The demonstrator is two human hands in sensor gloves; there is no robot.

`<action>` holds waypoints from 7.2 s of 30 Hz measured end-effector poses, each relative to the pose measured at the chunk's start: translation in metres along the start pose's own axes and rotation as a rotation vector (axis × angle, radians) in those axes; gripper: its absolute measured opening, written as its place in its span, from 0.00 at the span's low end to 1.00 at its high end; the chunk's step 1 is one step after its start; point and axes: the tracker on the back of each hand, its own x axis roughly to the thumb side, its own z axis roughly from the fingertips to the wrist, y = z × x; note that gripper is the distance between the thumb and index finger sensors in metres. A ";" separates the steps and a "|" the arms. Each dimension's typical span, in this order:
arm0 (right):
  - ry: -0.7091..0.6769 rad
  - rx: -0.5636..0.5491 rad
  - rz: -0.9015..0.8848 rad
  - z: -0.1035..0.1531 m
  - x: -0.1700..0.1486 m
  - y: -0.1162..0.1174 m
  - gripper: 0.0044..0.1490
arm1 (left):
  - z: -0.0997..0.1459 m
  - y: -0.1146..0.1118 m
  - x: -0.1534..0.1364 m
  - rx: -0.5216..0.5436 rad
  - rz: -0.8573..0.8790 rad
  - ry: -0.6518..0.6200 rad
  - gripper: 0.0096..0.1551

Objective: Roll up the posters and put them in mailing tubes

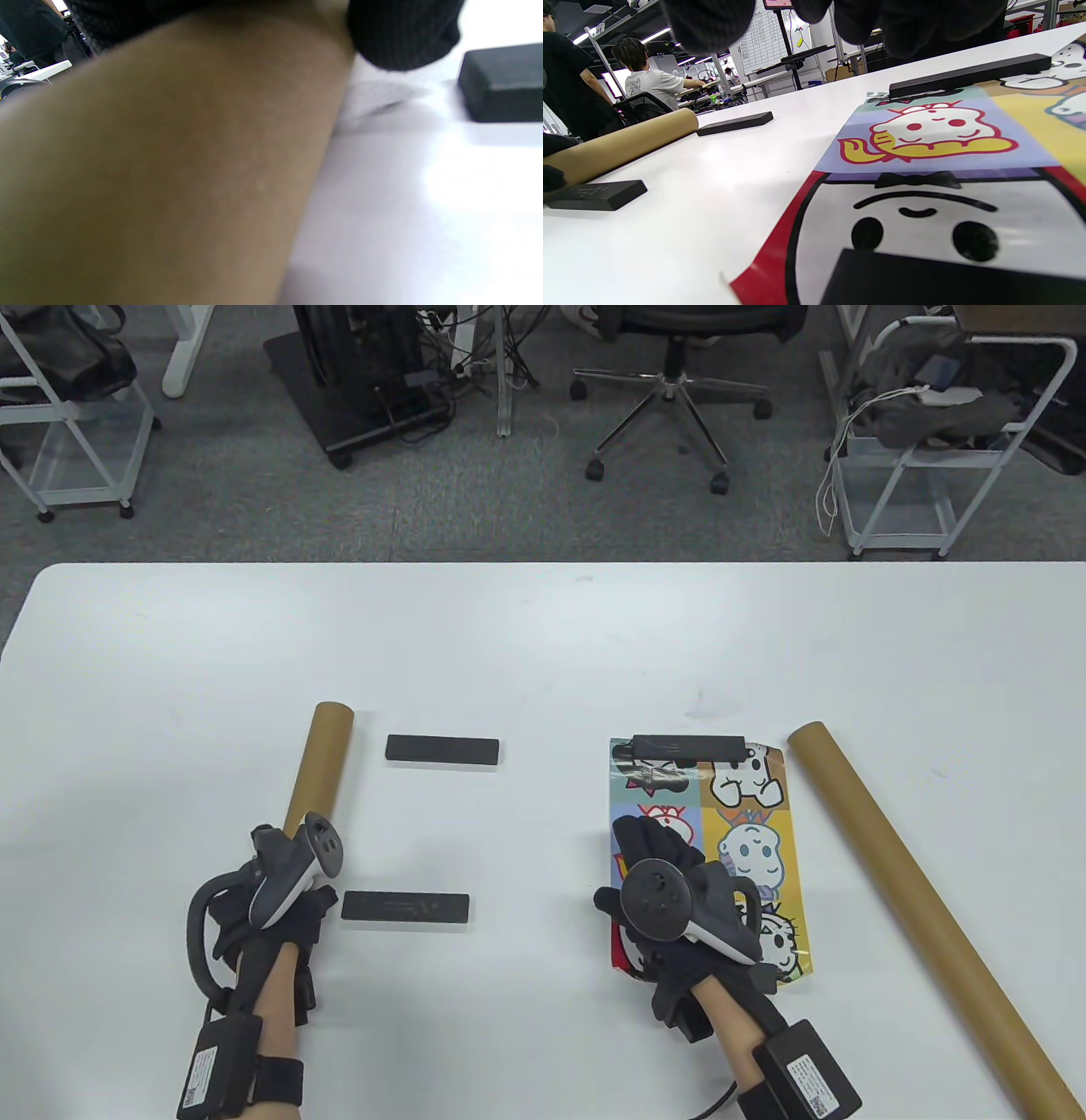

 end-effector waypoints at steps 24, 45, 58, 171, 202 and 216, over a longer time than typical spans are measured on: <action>0.012 -0.003 -0.009 0.000 -0.005 0.000 0.54 | 0.079 0.039 0.063 0.538 -0.019 -0.497 0.55; 0.494 -0.084 0.064 0.016 -0.126 -0.041 0.64 | 0.086 0.040 0.062 0.527 -0.056 -0.484 0.54; 0.768 -0.015 0.131 0.041 -0.201 -0.055 0.65 | 0.085 0.041 0.061 0.521 -0.068 -0.473 0.54; -0.110 -0.166 0.679 0.023 0.022 -0.012 0.55 | 0.062 0.032 0.060 0.040 1.036 -0.530 0.25; -0.118 -0.173 0.615 0.023 0.016 -0.014 0.57 | 0.053 0.029 0.055 -0.178 1.181 -0.640 0.22; -0.052 -0.152 0.605 0.019 0.003 -0.018 0.57 | 0.070 0.047 0.060 0.154 0.836 -0.528 0.22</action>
